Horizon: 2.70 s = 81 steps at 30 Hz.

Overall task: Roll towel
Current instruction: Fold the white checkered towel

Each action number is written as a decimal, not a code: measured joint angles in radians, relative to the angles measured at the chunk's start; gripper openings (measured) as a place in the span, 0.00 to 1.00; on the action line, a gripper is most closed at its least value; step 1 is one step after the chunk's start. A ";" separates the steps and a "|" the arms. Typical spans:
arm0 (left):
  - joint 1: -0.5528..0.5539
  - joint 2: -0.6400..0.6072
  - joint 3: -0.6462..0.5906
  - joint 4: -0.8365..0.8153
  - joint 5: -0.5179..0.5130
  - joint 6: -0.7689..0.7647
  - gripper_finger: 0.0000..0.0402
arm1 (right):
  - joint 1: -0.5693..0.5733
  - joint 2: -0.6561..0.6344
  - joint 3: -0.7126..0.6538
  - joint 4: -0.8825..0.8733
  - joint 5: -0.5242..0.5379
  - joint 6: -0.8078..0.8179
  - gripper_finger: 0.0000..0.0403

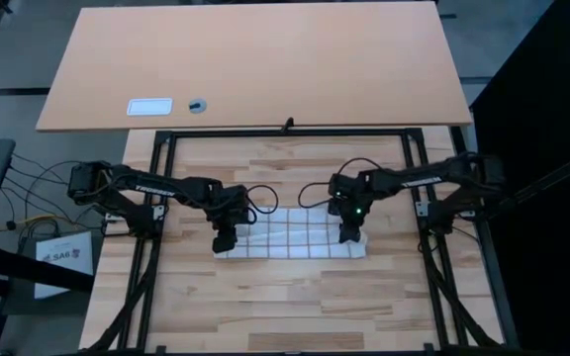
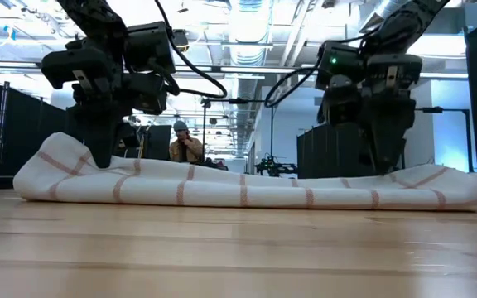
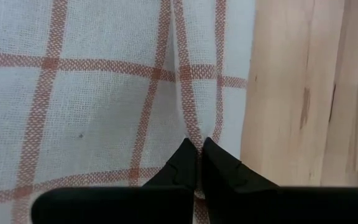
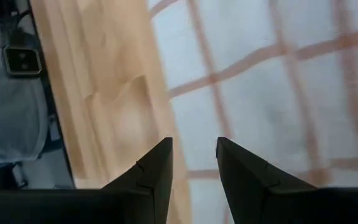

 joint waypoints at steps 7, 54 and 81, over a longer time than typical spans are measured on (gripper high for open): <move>0.014 0.000 0.029 -0.012 -0.027 0.017 0.00 | 0.016 0.047 0.000 0.007 0.001 -0.014 0.28; -0.098 -0.055 0.158 -0.301 -0.276 0.074 0.33 | 0.066 0.056 0.000 0.020 -0.009 -0.022 0.28; -0.212 -0.023 0.187 -0.334 -0.442 -0.052 0.32 | 0.151 0.023 0.041 0.012 0.004 -0.005 0.28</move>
